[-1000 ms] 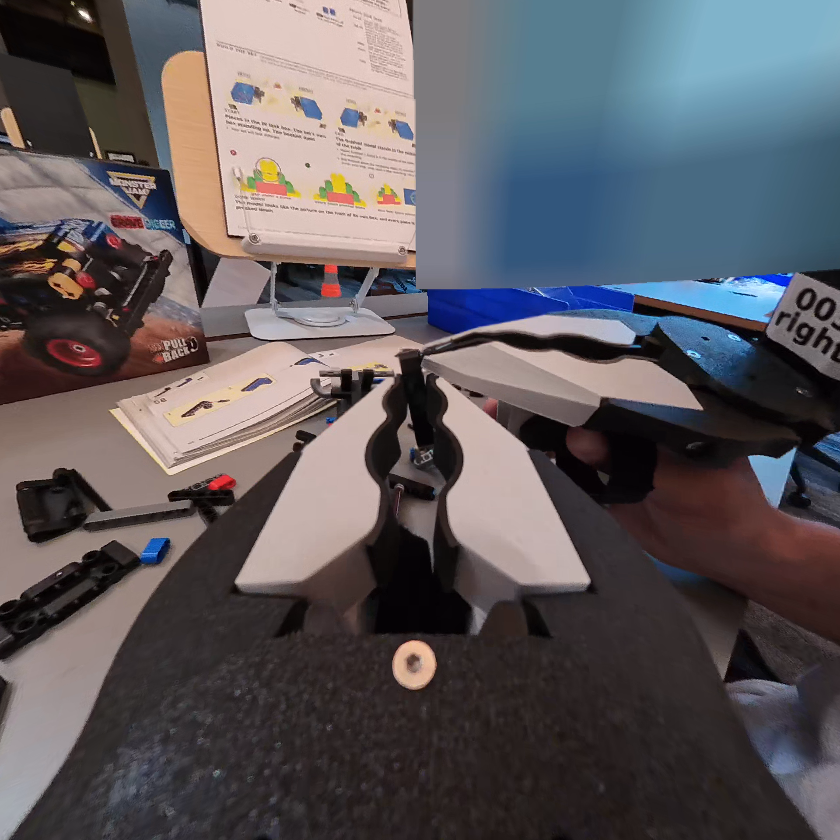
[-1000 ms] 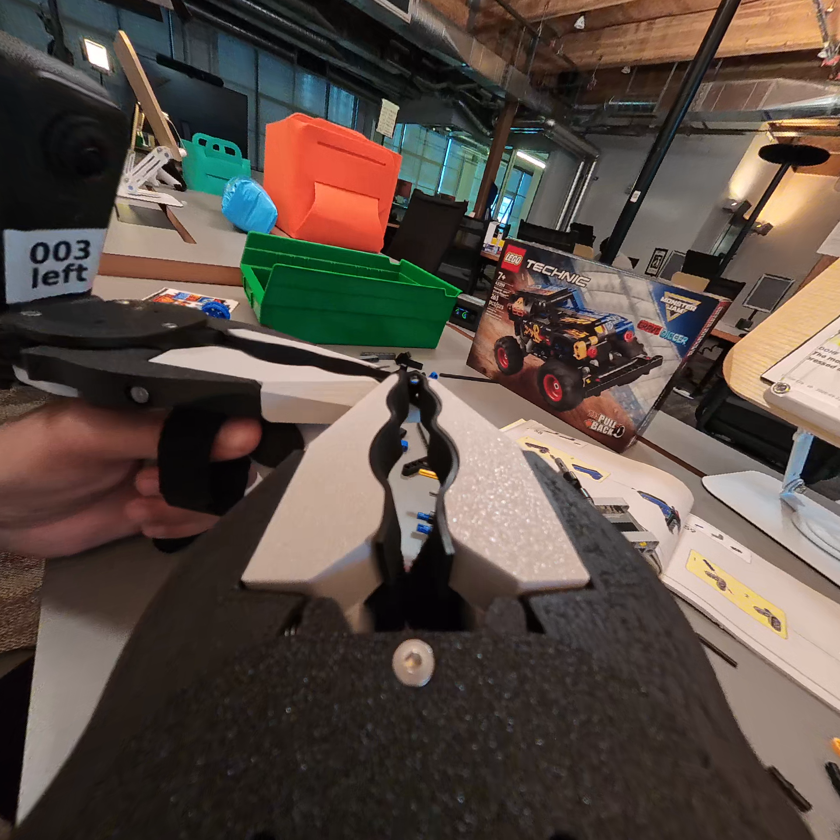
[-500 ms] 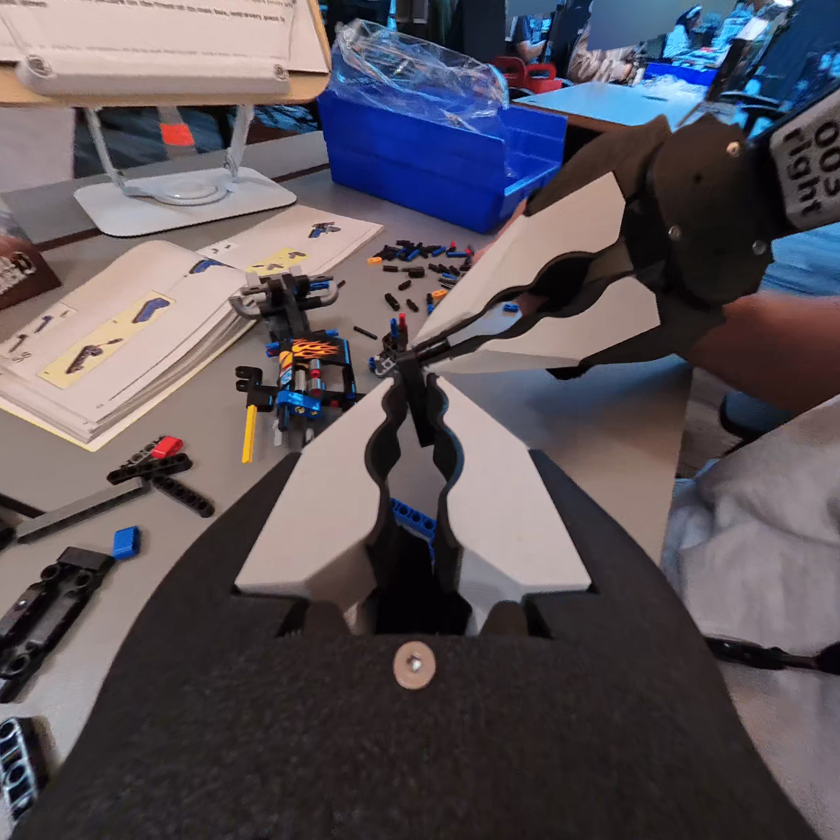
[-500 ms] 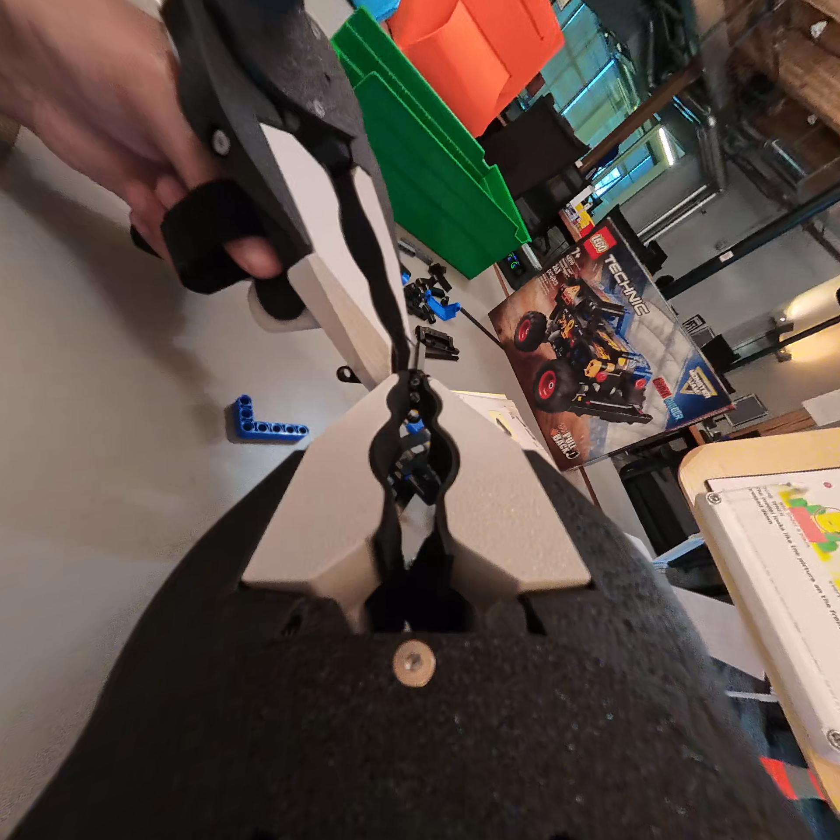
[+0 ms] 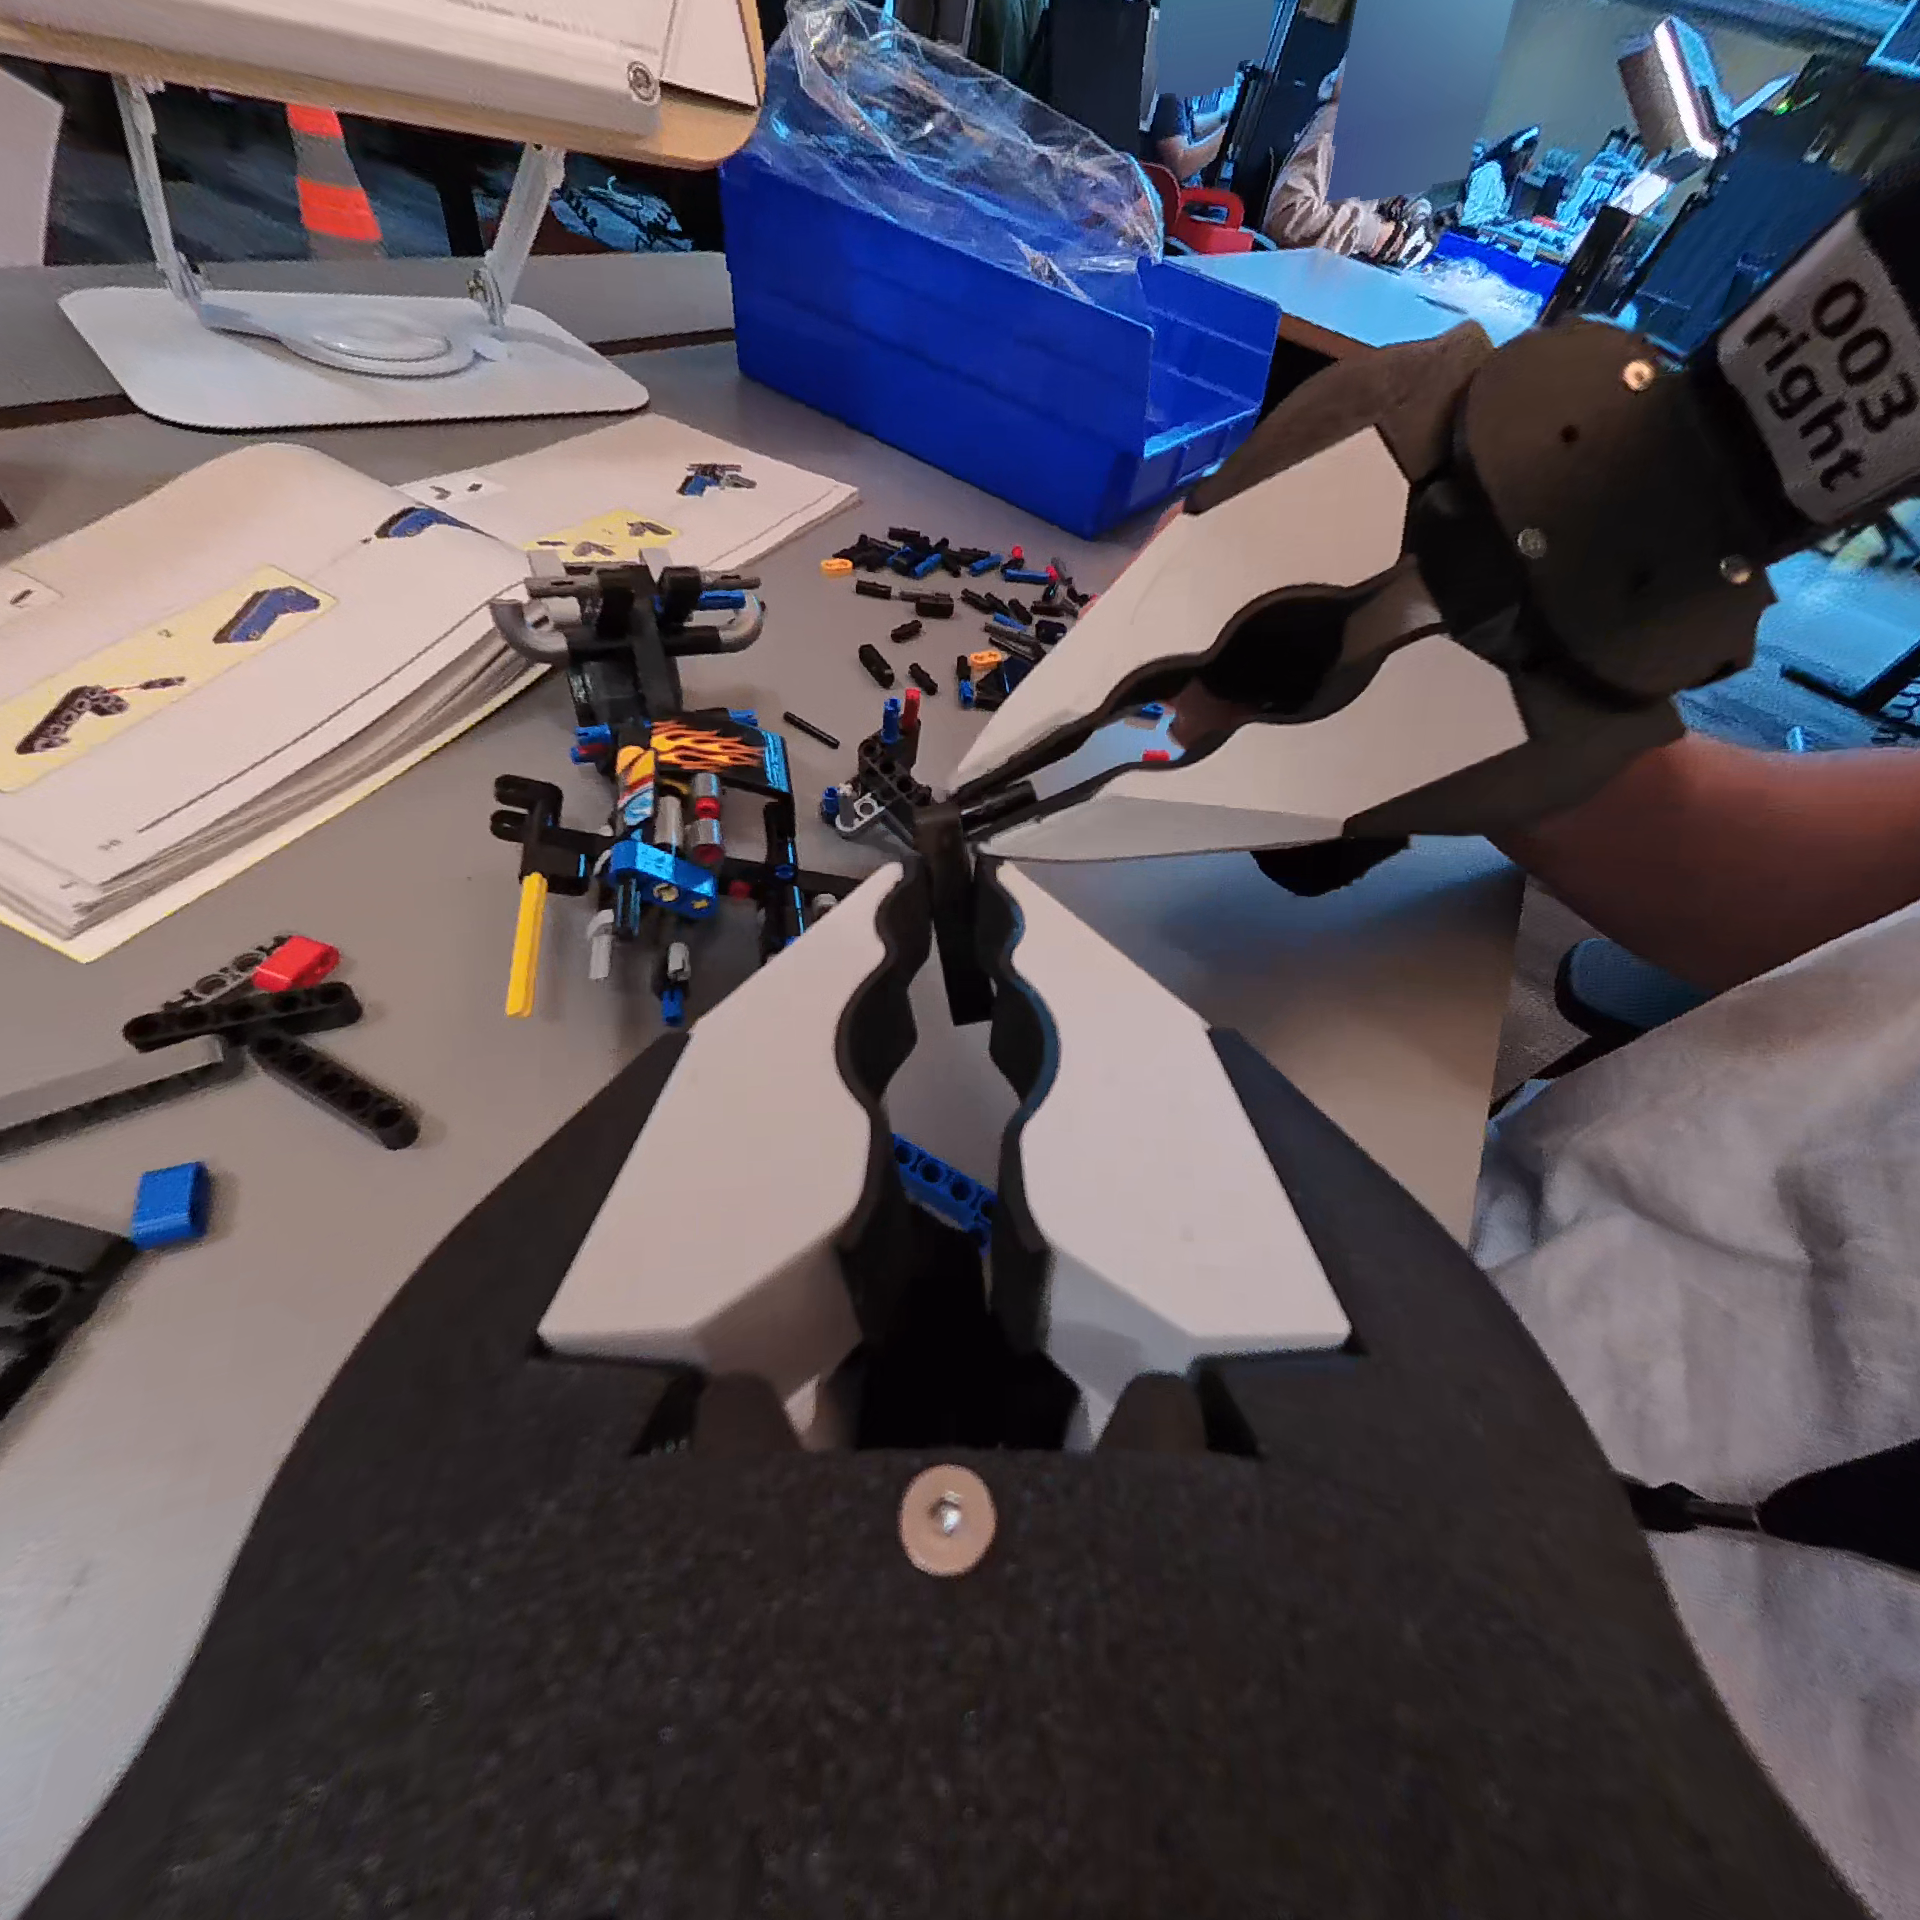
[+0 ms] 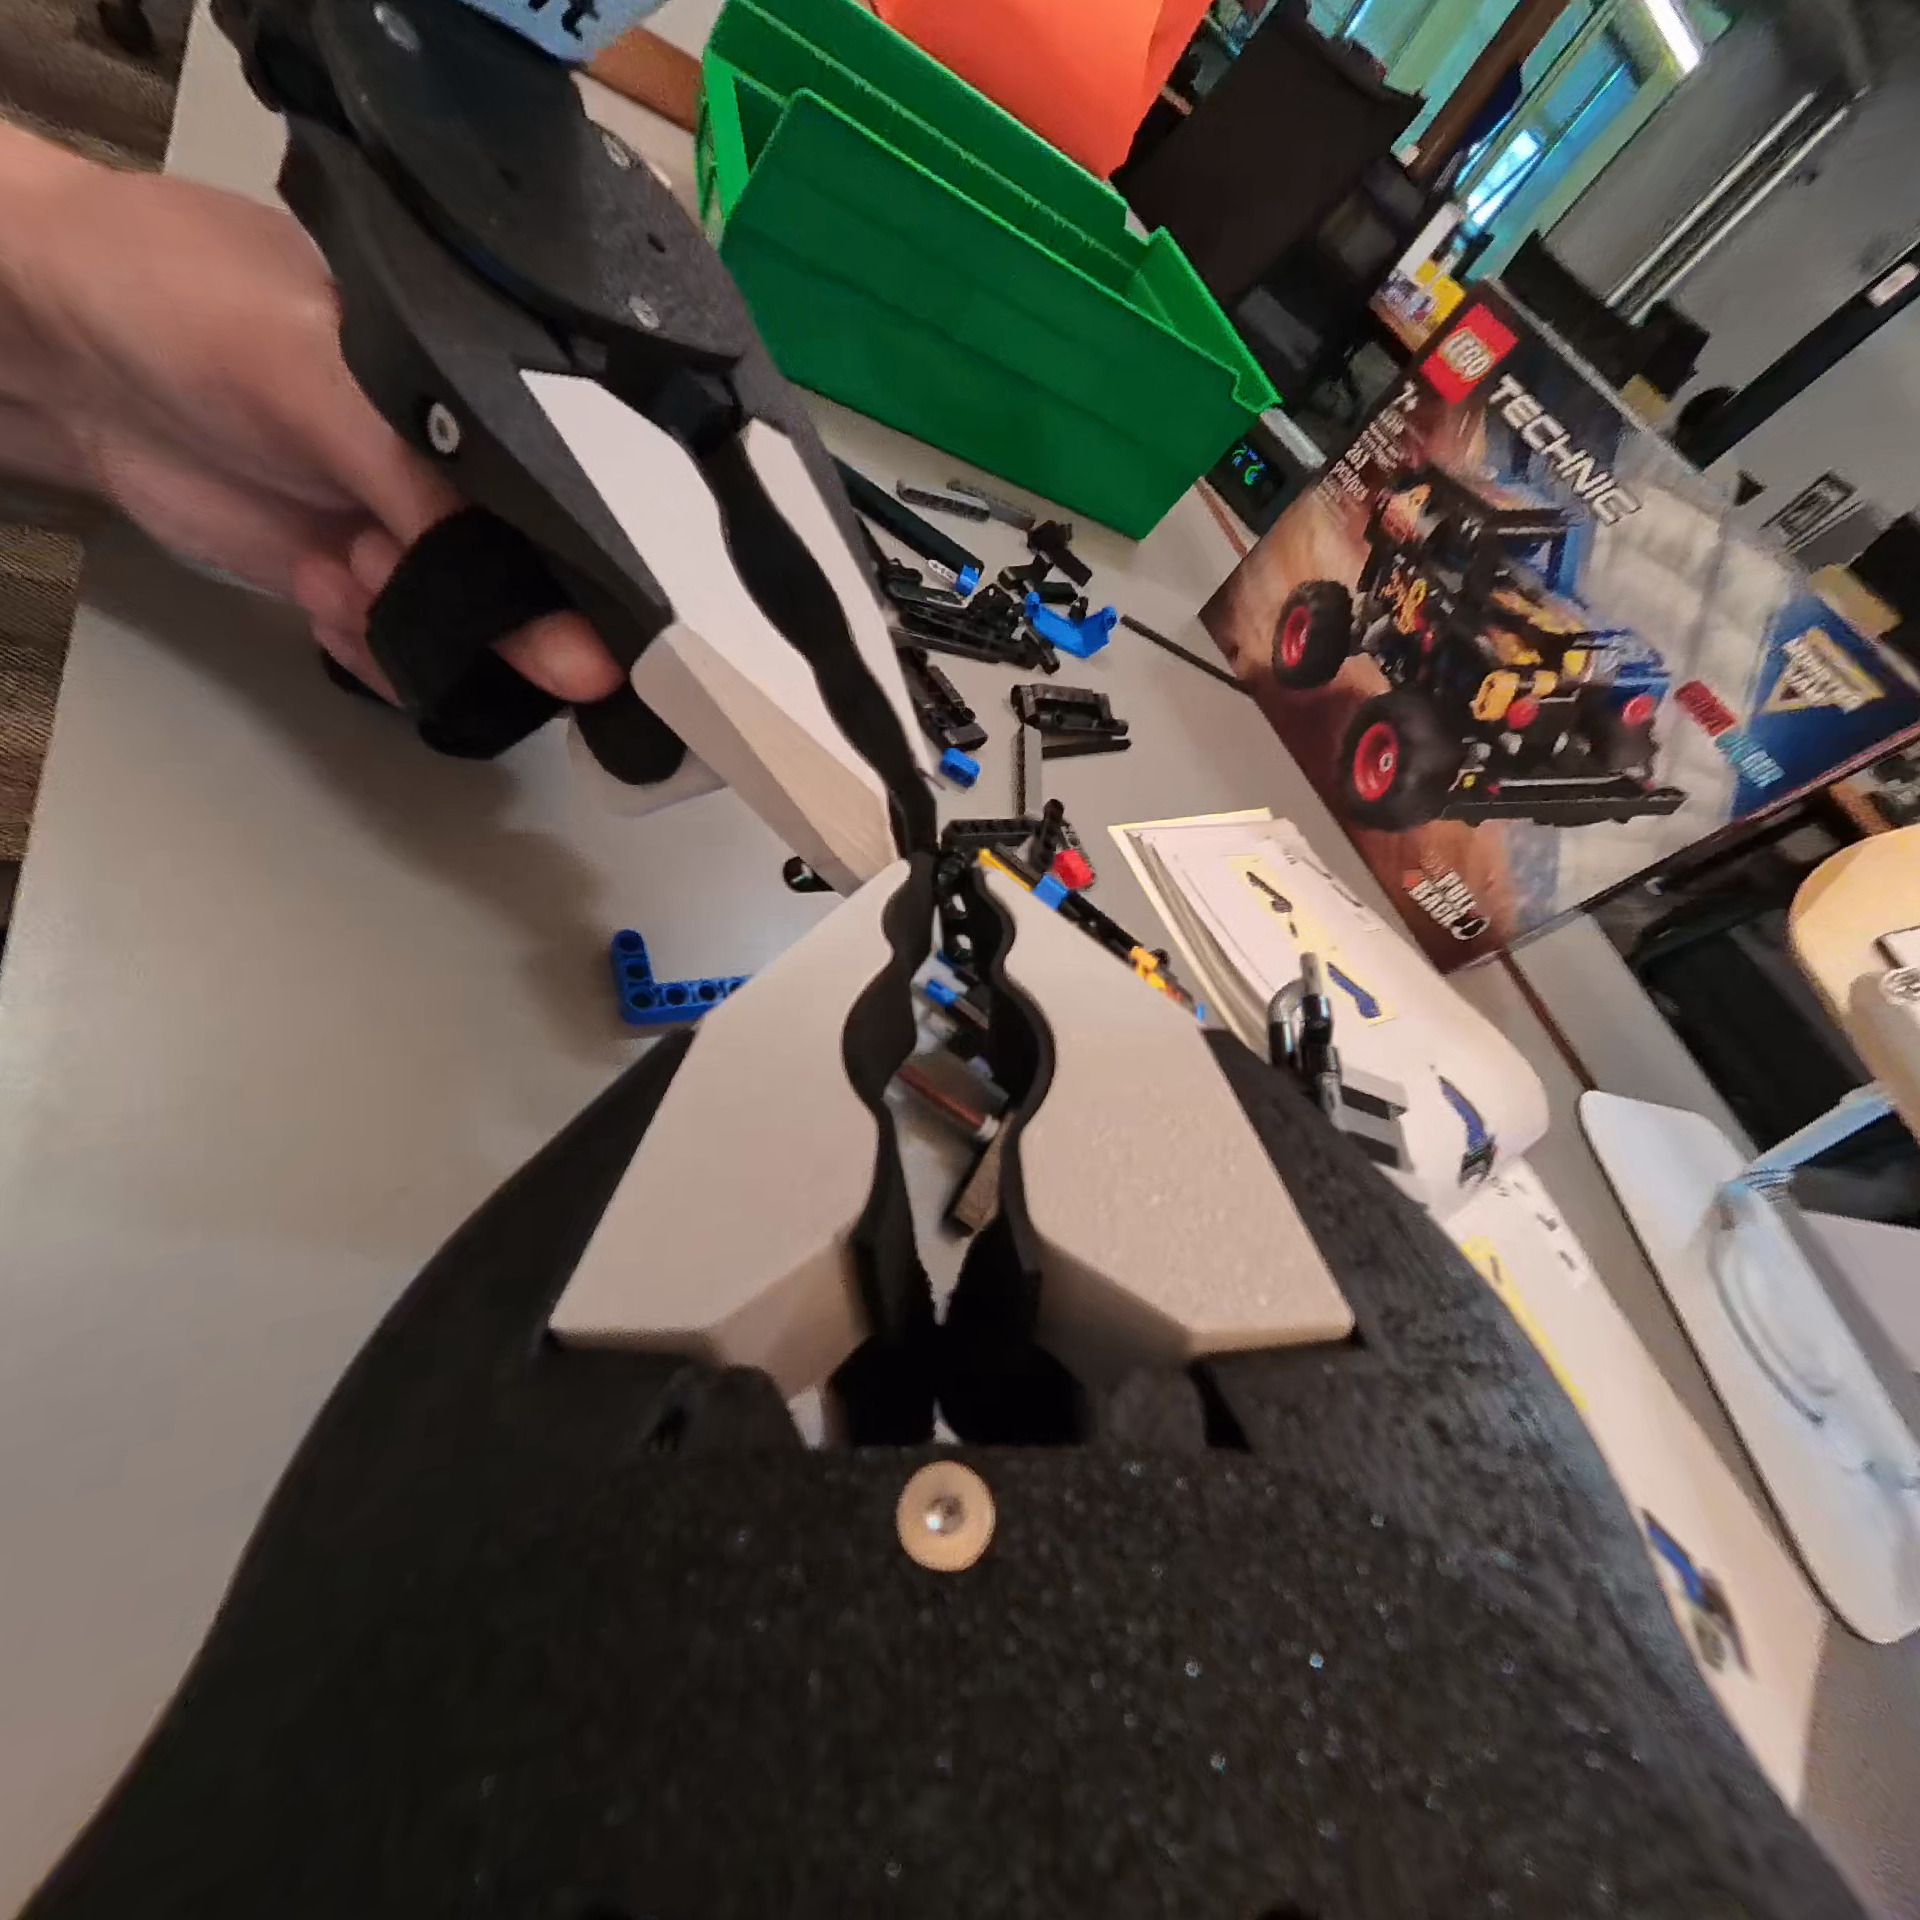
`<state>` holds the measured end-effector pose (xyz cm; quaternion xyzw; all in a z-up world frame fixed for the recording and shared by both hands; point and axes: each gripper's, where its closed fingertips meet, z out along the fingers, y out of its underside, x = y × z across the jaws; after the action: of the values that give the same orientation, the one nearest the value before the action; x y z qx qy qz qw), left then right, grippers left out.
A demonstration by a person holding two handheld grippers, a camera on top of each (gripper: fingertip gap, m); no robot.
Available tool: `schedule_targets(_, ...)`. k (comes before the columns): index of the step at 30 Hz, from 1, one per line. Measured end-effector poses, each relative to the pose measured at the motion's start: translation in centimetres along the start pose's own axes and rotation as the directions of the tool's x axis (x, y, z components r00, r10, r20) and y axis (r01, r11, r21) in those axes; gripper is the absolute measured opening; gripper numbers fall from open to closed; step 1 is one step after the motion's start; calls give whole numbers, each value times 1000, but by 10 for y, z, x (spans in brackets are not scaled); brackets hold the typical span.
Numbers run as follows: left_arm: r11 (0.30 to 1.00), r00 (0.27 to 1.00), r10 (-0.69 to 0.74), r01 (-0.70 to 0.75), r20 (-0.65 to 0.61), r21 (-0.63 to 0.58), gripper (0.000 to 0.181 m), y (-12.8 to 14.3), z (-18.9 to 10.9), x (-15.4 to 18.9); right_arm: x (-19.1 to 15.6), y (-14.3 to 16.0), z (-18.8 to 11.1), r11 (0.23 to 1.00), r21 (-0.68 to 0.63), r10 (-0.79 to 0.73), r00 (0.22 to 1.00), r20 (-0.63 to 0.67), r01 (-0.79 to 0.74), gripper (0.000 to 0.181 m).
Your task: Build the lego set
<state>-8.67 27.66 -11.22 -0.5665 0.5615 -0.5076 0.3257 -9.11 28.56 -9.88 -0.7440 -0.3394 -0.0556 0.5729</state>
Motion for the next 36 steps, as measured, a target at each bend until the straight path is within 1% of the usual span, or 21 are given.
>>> schedule_targets(1,1000,1000,-3,3,-5,0,6,0,0,1,0,0,0,1000,2,22,1000,11,-22,6)
schedule_targets(3,1000,1000,-5,5,-21,-2,6,1,-1,3,-1,0,-1,997,11,72,996,45,-72,7)
schedule_targets(8,1000,996,-13,15,-84,23,7,-2,-4,13,-5,-4,-8,976,33,207,960,186,-217,12)
schedule_targets(9,999,995,-23,26,-98,29,6,-3,-5,14,-6,-7,-10,970,41,226,950,216,-240,14)
schedule_targets(10,999,994,-31,35,-109,34,6,-4,-5,16,-7,-9,-12,962,46,250,936,247,-269,23)
schedule_targets(11,998,992,-40,44,-119,38,6,-4,-6,17,-10,-10,-13,953,38,279,916,287,-302,28)
schedule_targets(12,998,991,-46,51,-128,39,6,-5,-6,17,-12,-10,-13,943,27,305,898,316,-330,28)
schedule_targets(15,997,990,-55,60,-130,39,6,-5,-7,17,-12,-9,-12,929,28,338,880,334,-368,28)
schedule_targets(16,998,991,-54,59,-119,38,6,-4,-7,14,-11,-7,-12,930,26,340,882,327,-368,28)
schedule_targets(18,999,1000,-17,17,-14,33,6,-4,-10,-4,10,3,-13,936,26,336,913,231,-351,21)
schedule_targets(20,998,996,54,-56,75,23,6,-2,-15,-17,32,18,-24,929,-2,366,918,156,-370,20)
schedule_targets(22,991,982,119,-127,145,46,6,-6,-18,-23,61,33,-42,919,9,394,918,36,-395,20)
schedule_targets(25,957,946,238,-267,222,112,6,-17,-20,-22,103,42,-62,878,136,474,872,-120,-459,19)
schedule_targets(27,938,917,288,-329,275,114,6,-20,-20,-24,122,49,-68,852,213,517,833,-197,-479,18)
schedule_targets(29,936,904,299,-340,304,92,6,-19,-18,-27,129,46,-77,838,244,533,828,-174,-488,15)
schedule_targets(30,934,899,303,-347,316,91,6,-19,-18,-28,143,46,-86,828,271,549,808,-214,-491,14)
schedule_targets(32,931,896,313,-355,316,85,6,-18,-18,-27,164,37,-101,799,368,573,789,-222,-476,15)
schedule_targets(33,931,895,316,-357,317,80,6,-18,-17,-27,172,42,-108,778,384,605,758,-243,-498,18)
schedule_targets(34,928,894,324,-365,311,82,6,-18,-17,-25,171,44,-114,766,367,625,746,-232,-527,28)
schedule_targets(35,921,890,334,-378,312,90,6,-18,-19,-23,163,37,-122,765,387,614,765,-195,-515,27)
schedule_targets(36,915,883,349,-394,315,91,6,-18,-20,-21,157,36,-131,765,406,607,770,-195,-500,24)
